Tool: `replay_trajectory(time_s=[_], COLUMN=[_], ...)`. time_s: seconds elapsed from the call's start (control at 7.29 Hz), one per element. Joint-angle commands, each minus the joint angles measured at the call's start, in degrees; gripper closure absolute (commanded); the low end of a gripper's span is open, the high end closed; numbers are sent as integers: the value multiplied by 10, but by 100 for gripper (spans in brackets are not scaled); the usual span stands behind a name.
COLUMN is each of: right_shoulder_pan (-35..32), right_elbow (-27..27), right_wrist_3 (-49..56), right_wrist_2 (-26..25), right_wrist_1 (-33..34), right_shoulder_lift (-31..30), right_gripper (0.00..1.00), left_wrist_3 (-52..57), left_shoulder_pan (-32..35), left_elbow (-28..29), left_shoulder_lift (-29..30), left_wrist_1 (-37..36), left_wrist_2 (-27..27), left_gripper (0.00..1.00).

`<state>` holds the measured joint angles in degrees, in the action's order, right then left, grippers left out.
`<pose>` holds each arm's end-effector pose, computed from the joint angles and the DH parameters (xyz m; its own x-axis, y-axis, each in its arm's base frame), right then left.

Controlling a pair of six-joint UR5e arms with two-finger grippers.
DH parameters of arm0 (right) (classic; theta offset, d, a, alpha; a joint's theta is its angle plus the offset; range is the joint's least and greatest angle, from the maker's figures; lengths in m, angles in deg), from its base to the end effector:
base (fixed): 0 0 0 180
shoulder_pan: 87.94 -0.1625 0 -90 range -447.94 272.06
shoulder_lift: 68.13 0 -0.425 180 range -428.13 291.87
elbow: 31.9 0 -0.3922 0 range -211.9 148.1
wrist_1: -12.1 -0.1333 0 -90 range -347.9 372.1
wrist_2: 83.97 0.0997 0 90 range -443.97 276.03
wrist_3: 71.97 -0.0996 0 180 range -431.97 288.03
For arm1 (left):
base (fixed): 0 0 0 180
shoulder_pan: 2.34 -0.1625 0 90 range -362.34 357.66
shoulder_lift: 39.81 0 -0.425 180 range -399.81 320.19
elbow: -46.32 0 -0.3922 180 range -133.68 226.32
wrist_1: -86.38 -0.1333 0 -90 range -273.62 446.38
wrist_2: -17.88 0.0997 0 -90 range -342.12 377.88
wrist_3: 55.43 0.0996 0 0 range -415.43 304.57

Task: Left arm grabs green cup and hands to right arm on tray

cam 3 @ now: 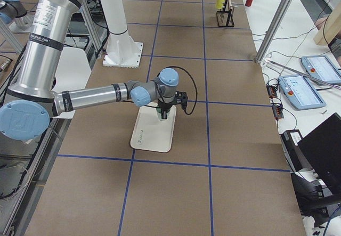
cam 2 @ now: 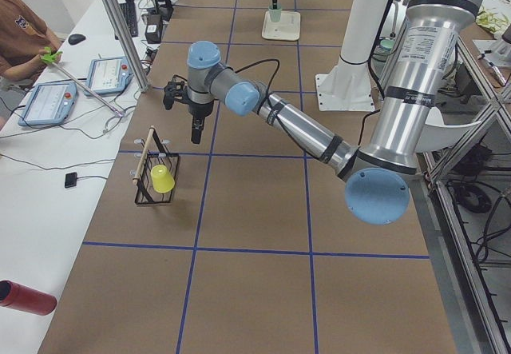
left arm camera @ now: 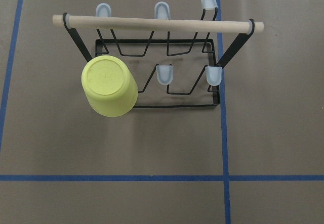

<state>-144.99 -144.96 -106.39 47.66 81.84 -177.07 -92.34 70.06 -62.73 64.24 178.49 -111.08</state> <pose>-0.1475 -0.3510 0.5630 0.6744 -0.0932 0.7325 0.1384 0.9904 -0.0015 0.1013 -0.5531 0.3664 0.6534 -0.0034 -0.7570 0.1818 0.9714 0.1525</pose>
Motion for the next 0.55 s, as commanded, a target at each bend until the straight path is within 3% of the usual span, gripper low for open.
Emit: replay_trajectory(time_s=[0.0, 0.41], right_shoulder_pan=[15, 32], right_elbow=[13, 23], right_wrist_3=[0, 1], right_wrist_2=[0, -1], right_wrist_1=[-34, -35], right_shoulder_lift=[-20, -21], right_gripper=[100, 100], left_wrist_3=[-3, -4], left_shoulder_pan=[-1, -1], left_elbow=[-17, -21], left_shoulder_lift=[1, 1], left_wrist_1=[-18, -18], left_wrist_2=[0, 0], left_gripper=[0, 0])
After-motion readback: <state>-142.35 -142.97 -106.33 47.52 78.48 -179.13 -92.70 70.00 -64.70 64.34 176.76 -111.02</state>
